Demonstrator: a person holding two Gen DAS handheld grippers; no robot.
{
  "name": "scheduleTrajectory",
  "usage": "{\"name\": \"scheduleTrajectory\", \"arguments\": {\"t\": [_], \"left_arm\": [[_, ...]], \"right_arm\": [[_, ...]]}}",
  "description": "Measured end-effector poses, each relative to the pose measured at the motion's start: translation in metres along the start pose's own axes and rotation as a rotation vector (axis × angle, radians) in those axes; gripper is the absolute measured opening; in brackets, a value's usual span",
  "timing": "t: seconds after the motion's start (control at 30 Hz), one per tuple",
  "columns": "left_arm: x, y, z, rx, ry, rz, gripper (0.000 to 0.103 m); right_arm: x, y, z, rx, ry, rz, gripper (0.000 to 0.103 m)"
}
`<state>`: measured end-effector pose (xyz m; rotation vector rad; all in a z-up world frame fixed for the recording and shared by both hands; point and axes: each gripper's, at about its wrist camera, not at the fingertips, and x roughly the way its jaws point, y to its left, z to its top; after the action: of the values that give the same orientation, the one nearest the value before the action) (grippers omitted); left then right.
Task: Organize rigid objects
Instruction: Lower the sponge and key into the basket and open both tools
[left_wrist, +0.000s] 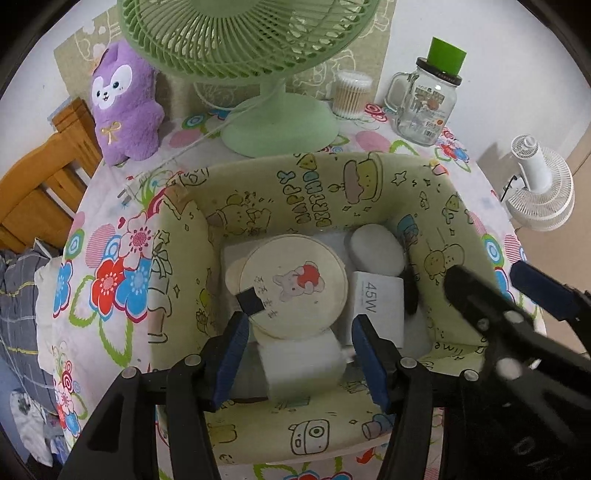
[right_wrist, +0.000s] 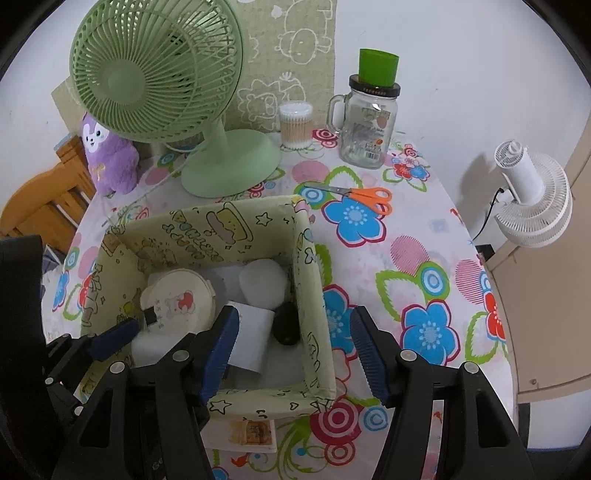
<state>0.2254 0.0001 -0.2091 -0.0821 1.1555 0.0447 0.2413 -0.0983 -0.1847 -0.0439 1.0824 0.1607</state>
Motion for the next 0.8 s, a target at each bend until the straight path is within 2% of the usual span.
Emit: {"name": "scheduleTrajectory", "arguments": {"t": [0.2, 0.5, 0.8], "left_arm": [[-0.009, -0.002, -0.001, 0.008, -0.013, 0.003, 0.062], [-0.033, -0.003, -0.004, 0.023, -0.058, 0.003, 0.071], [-0.059, -0.004, -0.01, 0.031, -0.088, 0.0, 0.071]], "right_arm": [[-0.003, 0.003, -0.001, 0.001, -0.004, 0.008, 0.066], [-0.023, 0.006, -0.003, 0.004, -0.043, 0.011, 0.066], [-0.048, 0.009, -0.007, -0.002, -0.087, 0.015, 0.071]]}}
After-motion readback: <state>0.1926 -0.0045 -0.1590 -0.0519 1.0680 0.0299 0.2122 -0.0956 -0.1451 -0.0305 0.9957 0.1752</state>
